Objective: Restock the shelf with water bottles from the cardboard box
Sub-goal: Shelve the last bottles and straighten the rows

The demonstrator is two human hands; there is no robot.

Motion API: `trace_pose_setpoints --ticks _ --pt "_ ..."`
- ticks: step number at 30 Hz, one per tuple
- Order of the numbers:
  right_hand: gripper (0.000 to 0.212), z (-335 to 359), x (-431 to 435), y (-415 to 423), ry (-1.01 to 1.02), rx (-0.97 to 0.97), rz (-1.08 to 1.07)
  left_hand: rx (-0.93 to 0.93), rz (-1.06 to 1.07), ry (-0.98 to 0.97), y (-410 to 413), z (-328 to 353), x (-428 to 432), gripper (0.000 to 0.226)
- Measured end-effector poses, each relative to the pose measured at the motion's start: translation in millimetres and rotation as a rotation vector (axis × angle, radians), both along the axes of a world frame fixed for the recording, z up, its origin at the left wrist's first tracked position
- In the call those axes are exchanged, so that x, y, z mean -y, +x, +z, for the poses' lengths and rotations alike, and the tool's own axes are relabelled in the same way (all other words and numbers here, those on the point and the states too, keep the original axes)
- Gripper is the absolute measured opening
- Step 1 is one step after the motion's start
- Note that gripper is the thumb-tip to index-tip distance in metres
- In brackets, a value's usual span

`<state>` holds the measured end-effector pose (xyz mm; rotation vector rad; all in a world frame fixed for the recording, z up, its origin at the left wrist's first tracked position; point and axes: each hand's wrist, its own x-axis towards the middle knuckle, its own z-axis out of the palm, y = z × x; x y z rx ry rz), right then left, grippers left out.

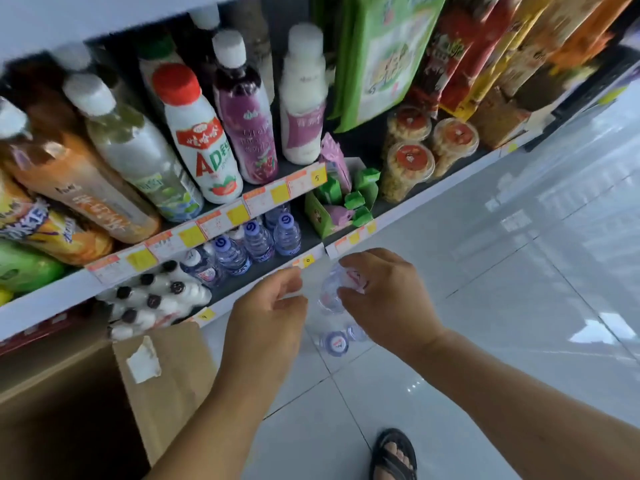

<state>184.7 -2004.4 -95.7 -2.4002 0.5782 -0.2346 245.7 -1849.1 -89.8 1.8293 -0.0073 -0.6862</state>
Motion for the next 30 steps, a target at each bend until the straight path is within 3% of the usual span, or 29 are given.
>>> trace_pose_setpoints --ticks 6,12,17,24,27,30 --pt "0.032 252.0 -22.2 -8.1 -0.066 0.091 0.064 -0.016 -0.187 -0.233 4.2 188.5 -21.4 0.061" --pt "0.033 513.0 -56.0 -14.0 -0.060 0.244 0.096 0.183 -0.436 -0.422 16.1 415.3 -65.1 0.060" --pt "0.036 683.7 -85.5 -8.7 -0.112 0.461 0.163 0.430 -0.561 -0.505 19.8 579.0 -90.4 0.061" --pt "0.024 828.7 -127.1 3.3 -0.003 0.748 0.263 0.661 -0.379 -0.625 20.2 710.4 -121.8 0.079" --pt "0.028 855.4 -138.2 9.0 0.126 0.900 0.274 0.784 -0.294 -0.590 19.4 753.4 -134.5 0.063" --pt "0.033 843.7 -148.1 13.5 0.302 1.017 0.289 0.846 -0.141 -0.575 24.2 791.3 -151.3 0.066"
